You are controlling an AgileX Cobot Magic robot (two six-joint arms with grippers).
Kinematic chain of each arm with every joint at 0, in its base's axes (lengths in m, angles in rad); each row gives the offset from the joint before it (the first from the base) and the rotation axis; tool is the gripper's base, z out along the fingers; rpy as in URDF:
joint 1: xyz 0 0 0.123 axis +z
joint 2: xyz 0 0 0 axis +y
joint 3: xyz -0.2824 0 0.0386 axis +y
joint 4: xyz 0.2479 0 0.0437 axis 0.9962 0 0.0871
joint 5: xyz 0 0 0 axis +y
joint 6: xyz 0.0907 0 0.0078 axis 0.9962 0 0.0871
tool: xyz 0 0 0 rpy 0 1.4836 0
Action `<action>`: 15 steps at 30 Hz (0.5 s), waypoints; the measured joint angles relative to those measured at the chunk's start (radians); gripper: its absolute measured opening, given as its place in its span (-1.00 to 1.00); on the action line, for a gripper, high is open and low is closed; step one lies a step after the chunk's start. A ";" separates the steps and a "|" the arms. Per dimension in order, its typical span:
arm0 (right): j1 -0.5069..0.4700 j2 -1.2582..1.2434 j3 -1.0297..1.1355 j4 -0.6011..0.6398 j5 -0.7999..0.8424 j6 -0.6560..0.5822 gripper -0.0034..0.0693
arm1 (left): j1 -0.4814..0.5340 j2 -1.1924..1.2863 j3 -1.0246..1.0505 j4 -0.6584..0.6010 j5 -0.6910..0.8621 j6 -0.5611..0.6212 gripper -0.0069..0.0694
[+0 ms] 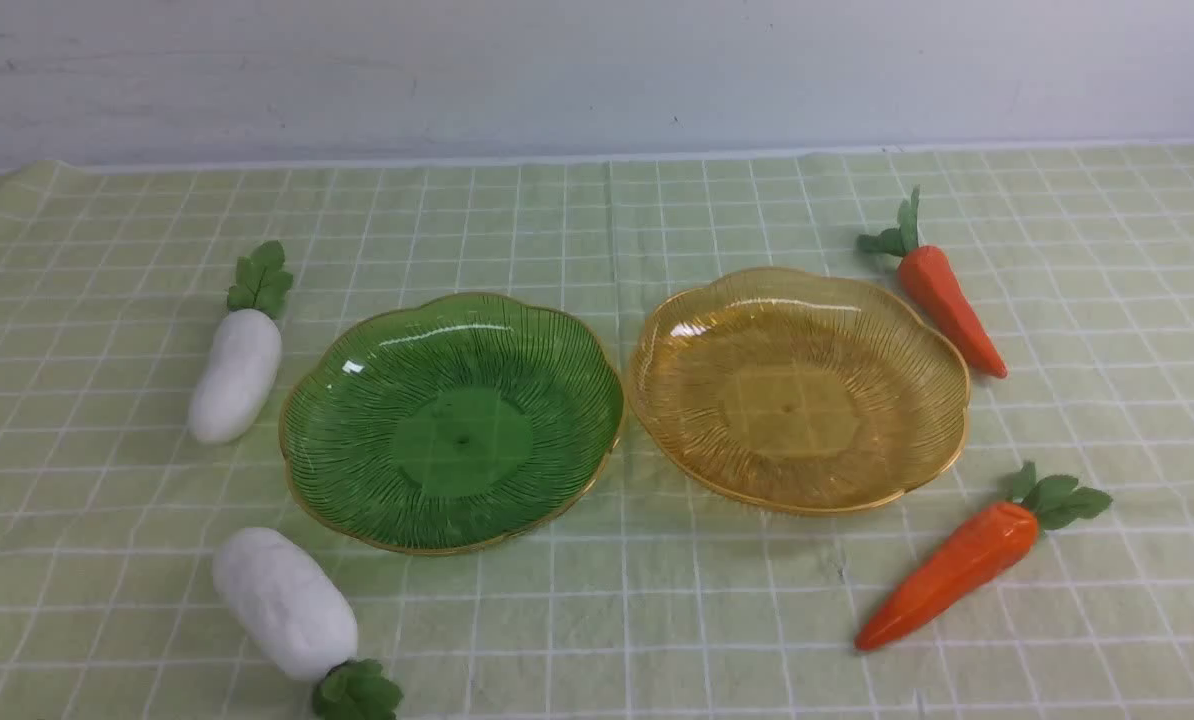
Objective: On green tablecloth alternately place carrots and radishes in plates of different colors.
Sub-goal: 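Pick up the white radish and place it in the left plate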
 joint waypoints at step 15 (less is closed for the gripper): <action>0.000 0.000 0.000 0.000 0.000 0.000 -0.95 | 0.000 0.000 0.001 -0.034 -0.029 -0.017 -0.84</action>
